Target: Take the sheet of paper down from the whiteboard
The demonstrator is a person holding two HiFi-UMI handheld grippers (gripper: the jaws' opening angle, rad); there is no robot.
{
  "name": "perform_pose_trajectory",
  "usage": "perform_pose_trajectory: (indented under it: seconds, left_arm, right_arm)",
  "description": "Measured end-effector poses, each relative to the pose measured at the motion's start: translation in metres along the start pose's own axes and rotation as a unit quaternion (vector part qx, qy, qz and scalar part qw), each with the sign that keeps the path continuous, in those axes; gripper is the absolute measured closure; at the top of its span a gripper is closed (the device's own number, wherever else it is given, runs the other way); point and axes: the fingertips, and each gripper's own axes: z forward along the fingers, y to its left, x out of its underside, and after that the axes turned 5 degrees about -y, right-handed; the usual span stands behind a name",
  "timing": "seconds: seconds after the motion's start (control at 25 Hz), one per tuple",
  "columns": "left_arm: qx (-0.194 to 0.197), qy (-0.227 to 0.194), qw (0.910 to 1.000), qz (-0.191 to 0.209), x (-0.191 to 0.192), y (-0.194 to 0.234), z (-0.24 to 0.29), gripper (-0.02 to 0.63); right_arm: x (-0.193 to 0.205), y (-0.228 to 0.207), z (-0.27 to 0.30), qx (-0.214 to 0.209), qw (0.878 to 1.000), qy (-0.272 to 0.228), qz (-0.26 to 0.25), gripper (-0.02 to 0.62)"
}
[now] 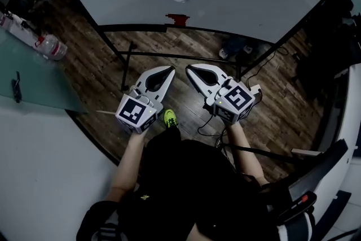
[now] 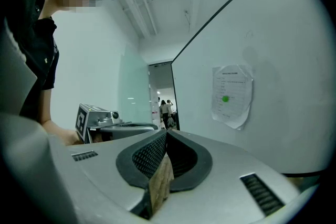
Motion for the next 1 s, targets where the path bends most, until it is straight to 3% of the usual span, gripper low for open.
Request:
perform_pose_trajectory:
  seconds: [0.6,1.0]
  left_arm:
    - [0.036,-0.003,0.9993,0.000,0.001,0.093,0.046,0.586]
    - [0.039,-0.010,0.9992,0.005,0.000,0.136,0.072,0.586]
  right_arm:
    - [-0.008,-0.063,0.078,0.027,1.000,-0.006,-0.013,0.601]
    - [-0.012,-0.098,0.109,0.034,0.999,-0.003,-0.017,0.600]
